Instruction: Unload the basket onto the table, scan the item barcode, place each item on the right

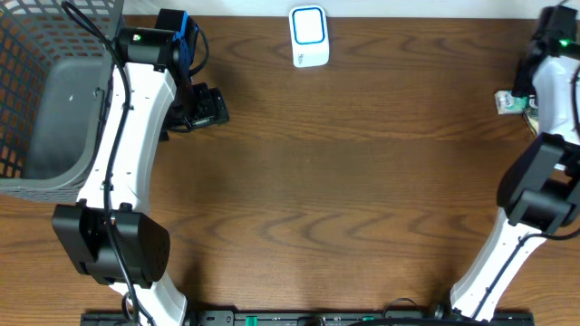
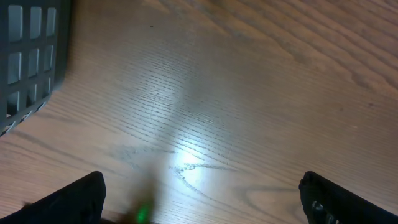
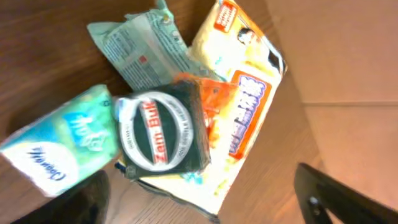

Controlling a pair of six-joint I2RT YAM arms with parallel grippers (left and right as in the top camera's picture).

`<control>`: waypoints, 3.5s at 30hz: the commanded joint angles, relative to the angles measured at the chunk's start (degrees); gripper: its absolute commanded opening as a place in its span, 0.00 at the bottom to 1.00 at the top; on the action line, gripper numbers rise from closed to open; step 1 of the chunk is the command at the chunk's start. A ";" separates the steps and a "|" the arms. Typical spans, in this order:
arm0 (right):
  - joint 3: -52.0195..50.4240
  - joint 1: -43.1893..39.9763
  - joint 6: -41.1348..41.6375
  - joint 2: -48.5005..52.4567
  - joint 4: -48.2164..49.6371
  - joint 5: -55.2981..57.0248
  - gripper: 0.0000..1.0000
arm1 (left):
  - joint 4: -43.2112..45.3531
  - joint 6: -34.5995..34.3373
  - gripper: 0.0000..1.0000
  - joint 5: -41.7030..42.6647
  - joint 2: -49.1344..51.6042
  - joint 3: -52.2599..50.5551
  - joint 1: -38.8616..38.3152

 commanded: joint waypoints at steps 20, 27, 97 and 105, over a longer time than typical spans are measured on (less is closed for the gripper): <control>-0.31 1.20 16.72 -40.65 -30.08 -37.53 0.99 | -0.13 -0.33 0.97 0.09 -0.96 -0.13 0.02; -9.35 9.73 15.63 -63.45 -31.89 -35.78 0.99 | -0.11 -0.33 0.98 0.09 -0.96 -0.13 0.02; -110.79 18.34 -5.14 -131.23 48.33 -48.19 0.99 | -0.13 -0.33 0.98 0.09 -0.96 -0.13 0.02; -117.61 18.88 -2.36 -131.25 54.86 -43.82 0.99 | -0.13 -0.33 0.98 0.09 -0.96 -0.11 0.02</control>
